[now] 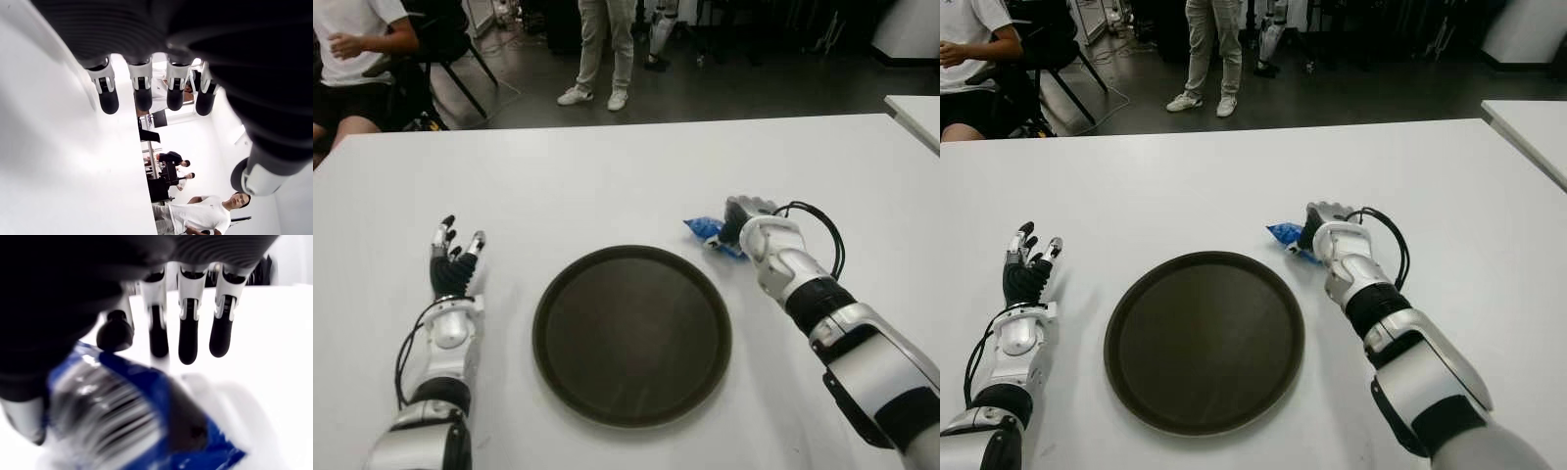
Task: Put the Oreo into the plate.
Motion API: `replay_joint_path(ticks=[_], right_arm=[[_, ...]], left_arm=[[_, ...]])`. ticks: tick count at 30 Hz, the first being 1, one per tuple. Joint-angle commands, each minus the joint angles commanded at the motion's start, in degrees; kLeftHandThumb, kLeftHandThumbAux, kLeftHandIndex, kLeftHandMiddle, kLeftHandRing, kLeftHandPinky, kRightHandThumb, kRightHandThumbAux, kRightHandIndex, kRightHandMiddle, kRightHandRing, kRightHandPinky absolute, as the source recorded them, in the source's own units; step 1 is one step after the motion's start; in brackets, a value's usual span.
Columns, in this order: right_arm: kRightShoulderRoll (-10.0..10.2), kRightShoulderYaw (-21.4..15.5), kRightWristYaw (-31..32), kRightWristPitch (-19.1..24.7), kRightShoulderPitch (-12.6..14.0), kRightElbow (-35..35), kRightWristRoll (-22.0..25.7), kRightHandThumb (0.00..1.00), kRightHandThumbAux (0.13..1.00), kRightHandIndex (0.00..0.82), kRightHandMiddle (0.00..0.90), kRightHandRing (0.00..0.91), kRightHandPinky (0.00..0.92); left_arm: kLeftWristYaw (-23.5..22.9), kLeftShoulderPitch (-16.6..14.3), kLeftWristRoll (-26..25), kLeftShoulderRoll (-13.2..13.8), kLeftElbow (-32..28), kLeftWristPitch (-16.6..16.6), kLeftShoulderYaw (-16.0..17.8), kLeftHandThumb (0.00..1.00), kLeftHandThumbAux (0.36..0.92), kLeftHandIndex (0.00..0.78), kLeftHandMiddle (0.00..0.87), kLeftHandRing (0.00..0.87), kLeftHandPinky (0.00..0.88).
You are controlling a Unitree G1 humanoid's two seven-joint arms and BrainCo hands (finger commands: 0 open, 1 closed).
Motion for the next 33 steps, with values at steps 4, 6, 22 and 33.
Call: replay_joint_path(ticks=[4,6,22,33], right_arm=[[0.2,-0.5,-2.3,-1.2,0.3,0.9,0.6,0.638,0.716,0.407,0.311,0.308,0.412],[0.3,-0.8,-3.2,-1.7,0.3,1.3,0.9,0.668,0.719,0.416,0.356,0.336,0.432],[0.6,-1.5,-7.8,-5.7,0.3,4.7,1.3,0.698,0.727,0.426,0.583,0.576,0.565],[0.9,-2.0,-9.2,-6.7,0.3,5.8,1.4,0.697,0.728,0.426,0.603,0.600,0.597]], left_arm=[[-0.2,0.0,-0.1,0.0,0.0,-0.1,0.0,0.313,0.590,0.010,0.008,0.000,0.000],[-0.3,0.0,-0.1,0.0,0.0,-0.1,0.0,0.316,0.589,0.010,0.009,0.000,0.000],[0.2,0.0,0.3,0.1,0.2,0.2,-0.1,0.302,0.595,0.002,0.002,0.000,0.000],[0.1,0.0,0.0,0.0,0.2,0.6,0.2,0.335,0.586,0.006,0.004,0.000,0.000]])
